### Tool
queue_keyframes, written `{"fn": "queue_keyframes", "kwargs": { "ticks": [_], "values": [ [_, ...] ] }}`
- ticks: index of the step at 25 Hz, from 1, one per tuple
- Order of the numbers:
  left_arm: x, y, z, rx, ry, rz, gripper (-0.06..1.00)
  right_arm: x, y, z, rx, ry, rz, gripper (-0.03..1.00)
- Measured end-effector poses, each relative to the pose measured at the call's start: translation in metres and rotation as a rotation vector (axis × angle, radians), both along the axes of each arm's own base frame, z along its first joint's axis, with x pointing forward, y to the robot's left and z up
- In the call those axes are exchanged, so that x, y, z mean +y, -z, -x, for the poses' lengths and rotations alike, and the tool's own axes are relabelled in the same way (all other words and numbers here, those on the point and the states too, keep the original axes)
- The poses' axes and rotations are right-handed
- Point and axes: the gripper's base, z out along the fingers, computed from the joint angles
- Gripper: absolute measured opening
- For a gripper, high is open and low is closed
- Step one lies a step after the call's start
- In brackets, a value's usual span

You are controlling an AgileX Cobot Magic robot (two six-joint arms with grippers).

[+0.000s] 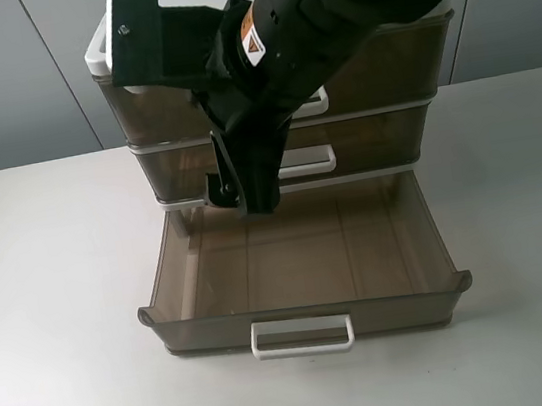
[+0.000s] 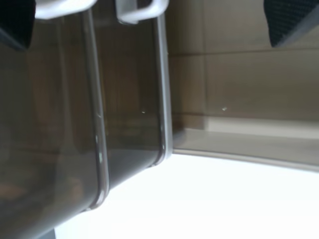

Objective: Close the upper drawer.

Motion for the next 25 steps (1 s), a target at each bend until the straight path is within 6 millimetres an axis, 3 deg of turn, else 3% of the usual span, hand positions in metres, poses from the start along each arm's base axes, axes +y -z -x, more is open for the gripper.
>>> {"fn": "queue_keyframes", "kwargs": {
  "ticks": [14,20,25],
  "values": [
    [0.0,0.0,0.0,0.0,0.0,0.0,0.74,0.015,0.01,-0.006,-0.002,-0.02,-0.07,0.7],
    [0.0,0.0,0.0,0.0,0.0,0.0,0.74,0.022,-0.003,-0.01,-0.046,-0.025,-0.136,0.7],
    [0.0,0.0,0.0,0.0,0.0,0.0,0.74,0.026,0.004,-0.013,-0.044,-0.027,-0.141,0.7]
  ]
}}
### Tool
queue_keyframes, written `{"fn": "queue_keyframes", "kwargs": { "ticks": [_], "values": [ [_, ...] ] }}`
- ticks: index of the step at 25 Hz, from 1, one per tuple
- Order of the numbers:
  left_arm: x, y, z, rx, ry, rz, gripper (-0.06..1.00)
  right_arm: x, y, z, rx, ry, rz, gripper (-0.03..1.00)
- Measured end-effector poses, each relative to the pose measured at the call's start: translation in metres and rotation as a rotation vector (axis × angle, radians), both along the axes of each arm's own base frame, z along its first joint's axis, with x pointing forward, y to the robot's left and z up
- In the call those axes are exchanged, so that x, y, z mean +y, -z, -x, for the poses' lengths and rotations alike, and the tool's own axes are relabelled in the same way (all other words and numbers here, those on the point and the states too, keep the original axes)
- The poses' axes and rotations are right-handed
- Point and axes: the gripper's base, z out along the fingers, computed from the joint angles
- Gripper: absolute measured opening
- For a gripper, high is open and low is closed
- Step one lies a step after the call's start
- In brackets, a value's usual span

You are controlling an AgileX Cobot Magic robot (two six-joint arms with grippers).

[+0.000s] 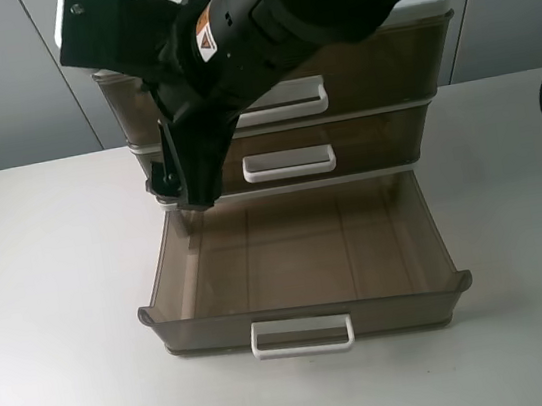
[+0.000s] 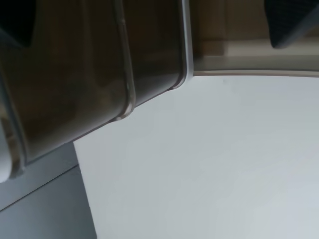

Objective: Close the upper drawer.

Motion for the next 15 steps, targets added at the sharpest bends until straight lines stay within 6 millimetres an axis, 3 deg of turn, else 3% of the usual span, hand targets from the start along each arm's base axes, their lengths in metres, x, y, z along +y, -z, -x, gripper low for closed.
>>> {"fn": "queue_keyframes", "kwargs": {
  "ticks": [5,8,15],
  "values": [
    [0.0,0.0,0.0,0.0,0.0,0.0,0.74,0.001,0.0,0.002,0.043,0.017,-0.021,0.7],
    [0.0,0.0,0.0,0.0,0.0,0.0,0.74,-0.005,-0.01,0.013,0.095,0.026,-0.019,0.7],
    [0.0,0.0,0.0,0.0,0.0,0.0,0.74,-0.048,-0.069,0.051,0.238,0.107,-0.083,0.7]
  ]
}}
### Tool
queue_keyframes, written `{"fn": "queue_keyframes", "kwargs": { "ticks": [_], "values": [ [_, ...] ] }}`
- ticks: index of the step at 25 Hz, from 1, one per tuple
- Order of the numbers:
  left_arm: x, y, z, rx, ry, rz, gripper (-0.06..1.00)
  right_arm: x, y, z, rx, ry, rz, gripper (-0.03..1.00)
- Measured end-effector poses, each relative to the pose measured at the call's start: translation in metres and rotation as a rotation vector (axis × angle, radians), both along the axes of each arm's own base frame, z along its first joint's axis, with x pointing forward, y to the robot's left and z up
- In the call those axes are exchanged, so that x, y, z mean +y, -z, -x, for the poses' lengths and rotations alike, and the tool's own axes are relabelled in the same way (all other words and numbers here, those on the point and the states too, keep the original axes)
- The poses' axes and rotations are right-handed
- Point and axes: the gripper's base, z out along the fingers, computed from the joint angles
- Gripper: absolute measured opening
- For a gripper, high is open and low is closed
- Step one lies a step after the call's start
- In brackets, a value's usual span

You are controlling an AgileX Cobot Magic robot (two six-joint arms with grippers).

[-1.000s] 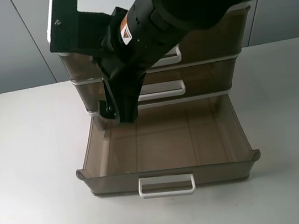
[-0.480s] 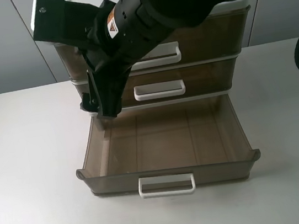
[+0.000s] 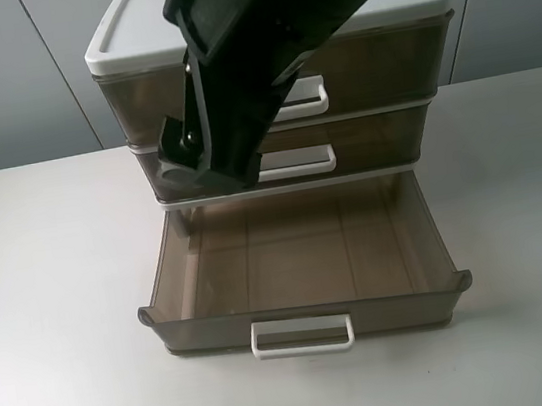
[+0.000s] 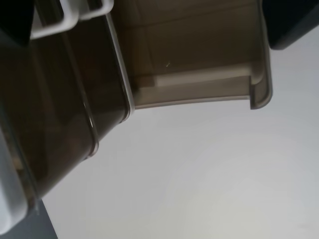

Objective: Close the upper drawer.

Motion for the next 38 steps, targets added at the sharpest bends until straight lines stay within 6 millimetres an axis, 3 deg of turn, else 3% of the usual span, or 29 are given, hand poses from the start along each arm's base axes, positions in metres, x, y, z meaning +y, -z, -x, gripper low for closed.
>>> {"fn": "queue_keyframes", "kwargs": {
  "ticks": [7,12,21,24,32,38],
  "values": [
    [0.0,0.0,0.0,0.0,0.0,0.0,0.74,-0.056,-0.045,0.03,0.041,0.182,-0.023,0.7],
    [0.0,0.0,0.0,0.0,0.0,0.0,0.74,-0.092,-0.047,0.051,0.101,0.271,0.011,0.7],
    [0.0,0.0,0.0,0.0,0.0,0.0,0.74,-0.172,-0.031,0.106,0.192,0.438,-0.103,0.7],
    [0.0,0.0,0.0,0.0,0.0,0.0,0.74,-0.192,-0.017,0.12,0.205,0.457,-0.149,0.7],
    [0.0,0.0,0.0,0.0,0.0,0.0,0.74,-0.23,0.017,0.156,0.239,0.409,-0.304,0.7],
    [0.0,0.0,0.0,0.0,0.0,0.0,0.74,-0.253,0.051,0.173,0.209,0.39,-0.386,0.7]
  ]
}}
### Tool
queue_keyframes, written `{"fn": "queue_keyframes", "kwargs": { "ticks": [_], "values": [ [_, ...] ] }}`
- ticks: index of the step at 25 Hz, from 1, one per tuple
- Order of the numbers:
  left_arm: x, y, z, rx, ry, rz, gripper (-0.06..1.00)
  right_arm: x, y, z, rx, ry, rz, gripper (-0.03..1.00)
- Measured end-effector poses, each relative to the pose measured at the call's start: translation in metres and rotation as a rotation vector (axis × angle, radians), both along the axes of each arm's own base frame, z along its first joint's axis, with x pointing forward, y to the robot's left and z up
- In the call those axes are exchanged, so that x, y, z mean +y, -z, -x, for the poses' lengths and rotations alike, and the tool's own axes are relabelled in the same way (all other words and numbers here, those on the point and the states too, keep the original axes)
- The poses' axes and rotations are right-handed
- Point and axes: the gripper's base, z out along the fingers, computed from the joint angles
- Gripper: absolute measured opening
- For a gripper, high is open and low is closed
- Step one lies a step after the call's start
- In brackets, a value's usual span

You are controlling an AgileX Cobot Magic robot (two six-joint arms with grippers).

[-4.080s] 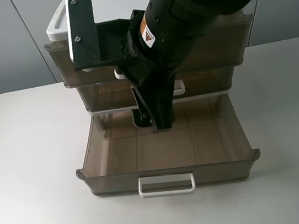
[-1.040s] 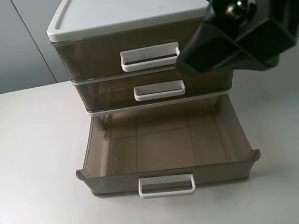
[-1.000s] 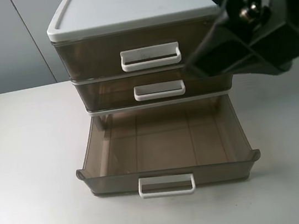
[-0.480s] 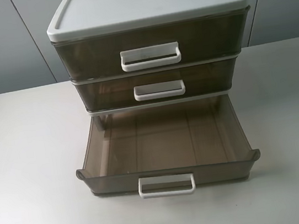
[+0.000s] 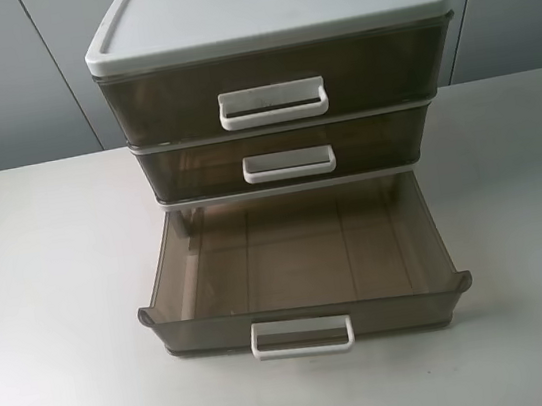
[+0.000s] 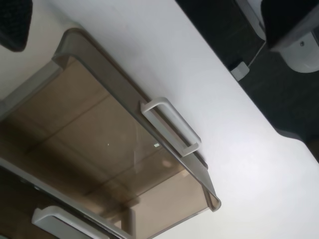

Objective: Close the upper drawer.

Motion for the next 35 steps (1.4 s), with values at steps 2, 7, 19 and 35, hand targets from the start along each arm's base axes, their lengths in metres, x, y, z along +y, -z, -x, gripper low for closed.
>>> {"fn": "queue_keyframes", "kwargs": {
  "ticks": [2,7,19,35],
  "values": [
    [0.0,0.0,0.0,0.0,0.0,0.0,0.74,-0.0049,0.0071,0.0042,-0.025,-0.004,-0.048,0.7],
    [0.0,0.0,0.0,0.0,0.0,0.0,0.74,-0.0087,0.0073,0.005,-0.038,0.035,-0.088,0.7],
    [0.0,0.0,0.0,0.0,0.001,-0.002,0.74,-0.0106,0.0071,0.0067,-0.056,0.671,-0.09,0.7],
    [0.0,0.0,0.0,0.0,0.001,-0.002,0.74,-0.0023,0.0071,0.0096,-0.082,0.978,-0.06,0.7]
  ]
}}
